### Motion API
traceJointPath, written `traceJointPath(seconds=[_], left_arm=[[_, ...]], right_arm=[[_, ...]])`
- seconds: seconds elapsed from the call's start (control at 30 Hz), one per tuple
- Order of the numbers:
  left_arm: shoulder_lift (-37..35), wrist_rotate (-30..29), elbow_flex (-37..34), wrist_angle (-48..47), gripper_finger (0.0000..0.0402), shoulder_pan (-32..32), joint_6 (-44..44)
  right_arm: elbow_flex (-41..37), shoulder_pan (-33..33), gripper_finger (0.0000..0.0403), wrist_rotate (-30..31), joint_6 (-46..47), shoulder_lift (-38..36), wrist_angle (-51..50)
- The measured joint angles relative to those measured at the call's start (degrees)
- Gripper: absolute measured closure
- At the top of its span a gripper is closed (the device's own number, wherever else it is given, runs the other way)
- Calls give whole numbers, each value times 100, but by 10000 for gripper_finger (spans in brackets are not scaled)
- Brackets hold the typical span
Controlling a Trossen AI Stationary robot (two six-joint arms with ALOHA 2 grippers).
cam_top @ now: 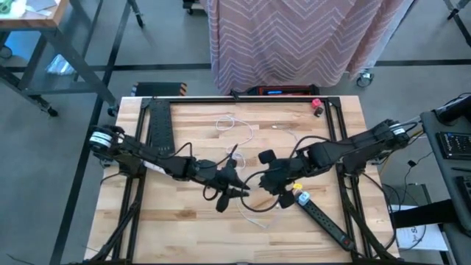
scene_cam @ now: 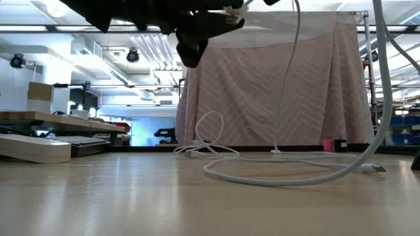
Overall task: Insert USB
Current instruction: Insert the white USB cable into the pink charger adapter
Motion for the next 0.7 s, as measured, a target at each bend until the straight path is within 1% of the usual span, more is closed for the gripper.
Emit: traceJointPath(seconds=[0.1,0.2,0.3,0.37,0.47,0.63,0.7], left_arm=[[2,-1,-2,-16,277,-26,18],[2,-23,-2,-5,266,-22,25],[2,-29,-4,58,266,-22,45],[2,-29,-4,83,272,-22,17],[2,-29,-6,50,296,-22,-42],[2,-36,-7,60,382,-22,-142],[2,-156,-7,45,387,-22,-150]], right_arm=[[0,0,400,36,2,-52,-5],[0,2,400,38,20,-61,-3],[0,2,400,38,35,-46,1],[0,2,400,38,37,-18,38],[0,2,400,43,35,14,39],[0,2,400,171,33,18,50],[0,2,400,193,13,18,43]])
